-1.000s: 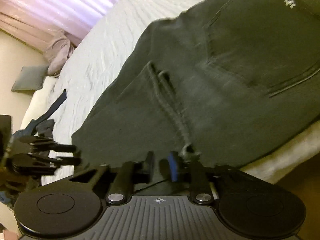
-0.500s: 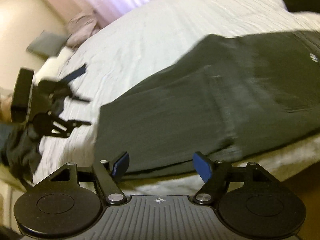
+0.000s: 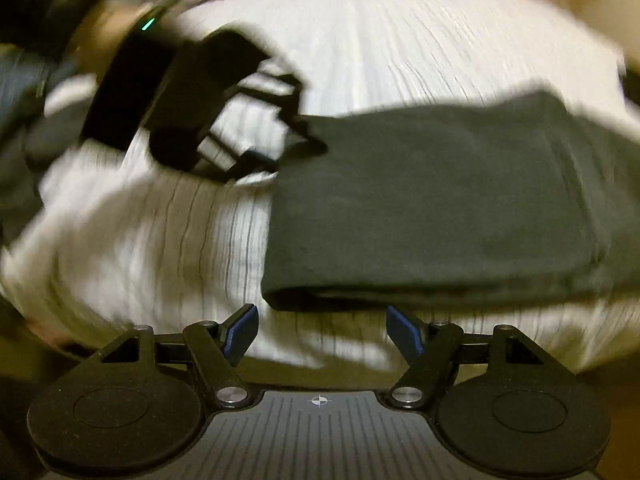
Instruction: Fold clothes
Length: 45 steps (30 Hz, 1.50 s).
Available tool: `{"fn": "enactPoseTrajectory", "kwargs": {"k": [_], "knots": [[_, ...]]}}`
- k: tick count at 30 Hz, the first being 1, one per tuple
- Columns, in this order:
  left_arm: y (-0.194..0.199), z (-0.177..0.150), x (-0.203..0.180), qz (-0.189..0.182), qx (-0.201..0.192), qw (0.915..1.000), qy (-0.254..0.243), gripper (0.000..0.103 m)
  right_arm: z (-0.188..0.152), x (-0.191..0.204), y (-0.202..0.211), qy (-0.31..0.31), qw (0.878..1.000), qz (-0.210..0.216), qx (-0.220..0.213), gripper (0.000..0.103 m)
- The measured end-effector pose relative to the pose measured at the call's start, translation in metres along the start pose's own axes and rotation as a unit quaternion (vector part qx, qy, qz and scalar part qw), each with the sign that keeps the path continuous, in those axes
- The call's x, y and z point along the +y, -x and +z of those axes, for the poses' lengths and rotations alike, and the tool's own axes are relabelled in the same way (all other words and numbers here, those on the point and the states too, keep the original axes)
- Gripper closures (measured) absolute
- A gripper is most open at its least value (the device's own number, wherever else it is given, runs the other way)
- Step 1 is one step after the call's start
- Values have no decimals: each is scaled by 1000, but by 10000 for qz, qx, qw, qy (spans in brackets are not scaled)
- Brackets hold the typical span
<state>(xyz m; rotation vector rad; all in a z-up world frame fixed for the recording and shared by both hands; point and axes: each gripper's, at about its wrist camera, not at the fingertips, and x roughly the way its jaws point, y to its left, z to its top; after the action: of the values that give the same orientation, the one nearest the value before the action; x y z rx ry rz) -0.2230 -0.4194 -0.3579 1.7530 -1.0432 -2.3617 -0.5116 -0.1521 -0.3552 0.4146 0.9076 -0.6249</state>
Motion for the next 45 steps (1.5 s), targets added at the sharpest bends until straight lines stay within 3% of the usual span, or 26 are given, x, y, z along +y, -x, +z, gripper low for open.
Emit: {"fn": "enactPoseTrajectory", "kwargs": {"k": [3,4,5,6,8,11,13,14,16,17,24,29,33,40,43,45], "knots": [[18,5,47,-224,-302,9929,1130,92,-1,29,-5,872,9943,-530,-306,27],[22,5,59,-286,-359,9893,1386,92,-2,37,-9,1137,9898,-742,-425,22],[26,5,72,-345,-410,9854,1619,93,-3,44,-14,1399,9838,-985,-538,8],[29,5,80,-384,-440,9837,1698,93,-6,49,-18,1619,9771,-1199,-677,3],[27,10,85,-470,-450,9848,1611,93,-11,56,-29,1998,9635,-1562,-860,3],[27,14,89,-564,-441,9861,1501,93,-12,49,-39,2122,9547,-1896,-867,4],[33,16,89,-541,-464,9866,1469,93,-10,37,-36,2029,9546,-1995,-885,41],[36,17,89,-528,-477,9868,1454,93,-6,31,-28,1926,9583,-1935,-847,72],[45,21,95,-462,-539,9869,1450,93,3,17,-12,1721,9652,-1812,-771,81],[50,26,102,-404,-593,9866,1465,93,7,10,-3,1604,9685,-1753,-749,86],[85,76,188,202,-976,9839,1482,94,55,-76,93,103,9820,-1407,-1258,87],[63,146,265,407,-1027,9876,1111,94,72,-176,138,-957,9739,-1156,-1704,87],[11,210,325,255,-981,9901,968,94,68,-267,160,-1741,9624,-931,-1866,87],[-129,304,414,-573,-733,9921,838,94,26,-430,153,-3410,9231,-475,-1712,87],[-196,323,438,-1044,-516,9870,1104,87,-2,-488,129,-4166,8955,-213,-1551,87],[-216,322,455,-1163,-526,9791,1583,84,-23,-517,111,-4641,8750,-37,-1377,87]]}}
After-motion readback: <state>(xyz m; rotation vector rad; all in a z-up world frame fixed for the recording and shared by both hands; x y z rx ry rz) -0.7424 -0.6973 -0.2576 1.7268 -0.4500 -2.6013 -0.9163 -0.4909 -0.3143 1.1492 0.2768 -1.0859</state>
